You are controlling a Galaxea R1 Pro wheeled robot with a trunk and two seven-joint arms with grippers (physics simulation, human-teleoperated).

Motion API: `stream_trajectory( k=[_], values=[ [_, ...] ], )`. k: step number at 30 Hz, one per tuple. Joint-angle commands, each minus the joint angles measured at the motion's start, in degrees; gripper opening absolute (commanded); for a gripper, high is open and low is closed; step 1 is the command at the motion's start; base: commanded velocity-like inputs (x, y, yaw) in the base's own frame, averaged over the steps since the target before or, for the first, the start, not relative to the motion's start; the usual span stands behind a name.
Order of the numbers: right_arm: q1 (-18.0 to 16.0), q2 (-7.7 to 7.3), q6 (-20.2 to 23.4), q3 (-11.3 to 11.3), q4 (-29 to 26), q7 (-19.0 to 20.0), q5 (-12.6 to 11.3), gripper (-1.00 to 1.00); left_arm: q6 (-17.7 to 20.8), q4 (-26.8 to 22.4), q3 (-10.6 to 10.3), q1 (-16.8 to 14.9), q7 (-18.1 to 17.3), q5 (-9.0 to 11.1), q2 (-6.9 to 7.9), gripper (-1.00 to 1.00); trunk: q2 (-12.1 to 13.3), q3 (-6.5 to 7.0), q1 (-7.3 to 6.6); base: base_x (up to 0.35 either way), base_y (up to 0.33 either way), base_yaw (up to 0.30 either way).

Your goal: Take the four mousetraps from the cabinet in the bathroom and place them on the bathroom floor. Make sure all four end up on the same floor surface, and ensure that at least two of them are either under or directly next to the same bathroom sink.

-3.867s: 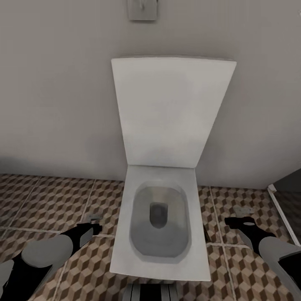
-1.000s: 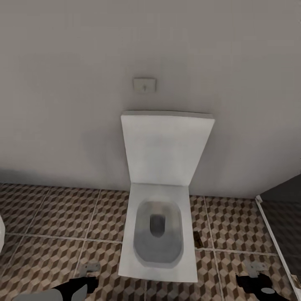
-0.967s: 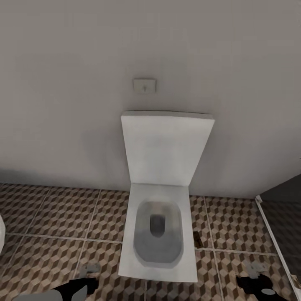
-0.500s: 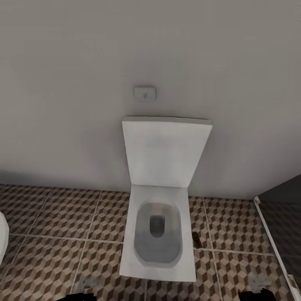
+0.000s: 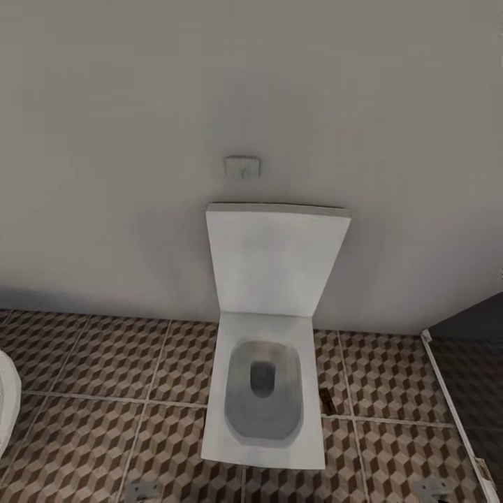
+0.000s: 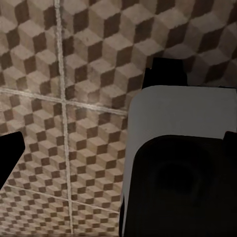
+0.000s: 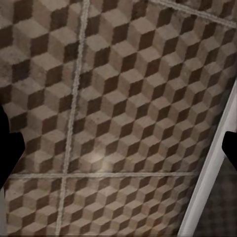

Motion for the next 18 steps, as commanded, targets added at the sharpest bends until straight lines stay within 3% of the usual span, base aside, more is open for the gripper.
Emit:
stream_trajectory(
  k=[1, 12, 18],
  values=[
    [0.1, 0.01, 0.0, 0.0, 0.0, 0.0, 0.0, 1.0, 0.0, -0.1, 0.0, 0.1, 0.0, 0.0, 0.0, 1.0, 0.4, 0.19, -0.23, 0.0, 0.0, 0.0],
    [0.7, 0.21, 0.2, 0.1, 1.2, 0.3, 0.1, 1.0, 0.0, -0.7, 0.0, 1.5, 0.0, 0.0, -0.02, 1.0, 4.8, 2.16, -2.64, 0.0, 0.0, 0.0],
    [1.5, 1.74, 0.2, 0.2, 1.7, 0.3, 0.2, 1.0, 0.0, -1.3, 0.0, 1.9, 0.0, 0.0, -0.14, 1.0, 7.2, 3.24, -3.96, 0.0, 0.0, 0.0]
  ],
)
